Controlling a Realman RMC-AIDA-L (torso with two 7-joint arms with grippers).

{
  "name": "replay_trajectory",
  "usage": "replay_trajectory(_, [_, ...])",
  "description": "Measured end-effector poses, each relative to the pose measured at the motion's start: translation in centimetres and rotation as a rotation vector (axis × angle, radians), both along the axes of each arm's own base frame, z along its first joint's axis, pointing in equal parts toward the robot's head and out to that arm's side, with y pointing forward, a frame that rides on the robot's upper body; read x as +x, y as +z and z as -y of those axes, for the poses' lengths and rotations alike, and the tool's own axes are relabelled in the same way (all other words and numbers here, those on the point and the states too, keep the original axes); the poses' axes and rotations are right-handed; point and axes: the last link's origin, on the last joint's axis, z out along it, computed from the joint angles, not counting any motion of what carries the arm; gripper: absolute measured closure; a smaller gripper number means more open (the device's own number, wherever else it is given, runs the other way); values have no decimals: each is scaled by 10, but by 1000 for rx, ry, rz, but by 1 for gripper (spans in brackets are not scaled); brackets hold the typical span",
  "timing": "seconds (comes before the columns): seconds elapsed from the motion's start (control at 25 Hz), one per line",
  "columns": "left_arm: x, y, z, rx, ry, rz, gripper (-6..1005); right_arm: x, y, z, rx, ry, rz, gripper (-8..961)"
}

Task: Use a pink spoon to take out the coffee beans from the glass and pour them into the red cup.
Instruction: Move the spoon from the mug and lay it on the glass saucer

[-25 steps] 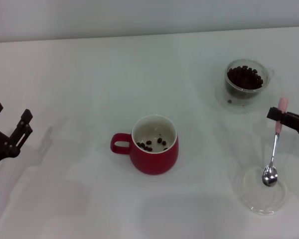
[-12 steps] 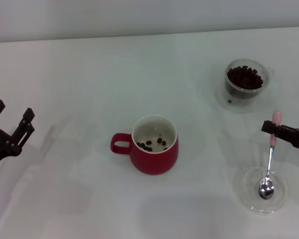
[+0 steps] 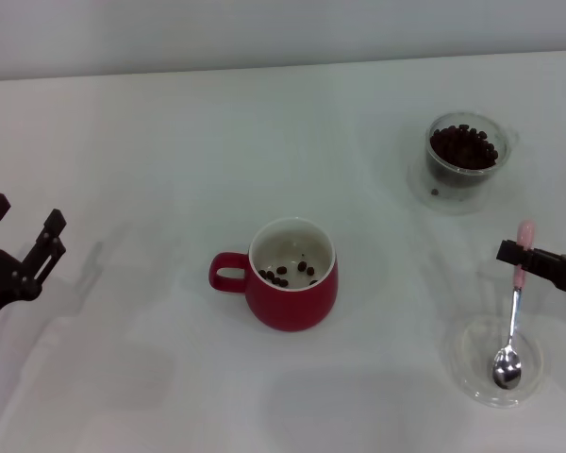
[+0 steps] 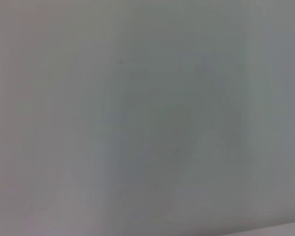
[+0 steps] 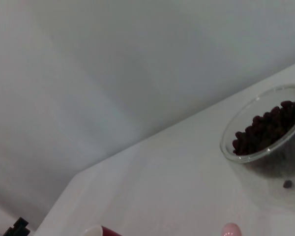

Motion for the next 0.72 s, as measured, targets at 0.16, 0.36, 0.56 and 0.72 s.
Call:
replay_trajectory(0.16, [0, 0, 0, 0, 1, 0, 300, 1, 0, 1, -6, -5, 2, 808])
replay_trajectory(0.36, [0, 0, 1, -1, 1, 0, 300, 2, -2, 2, -17, -7, 9, 808])
replay_trajectory(0.56, [0, 0, 0, -1, 0, 0, 300, 1, -7, 1, -44, 0, 22, 799])
replay_trajectory(0.72, [0, -1, 1, -1, -1, 1, 300, 0, -10, 0, -55, 3, 28, 786])
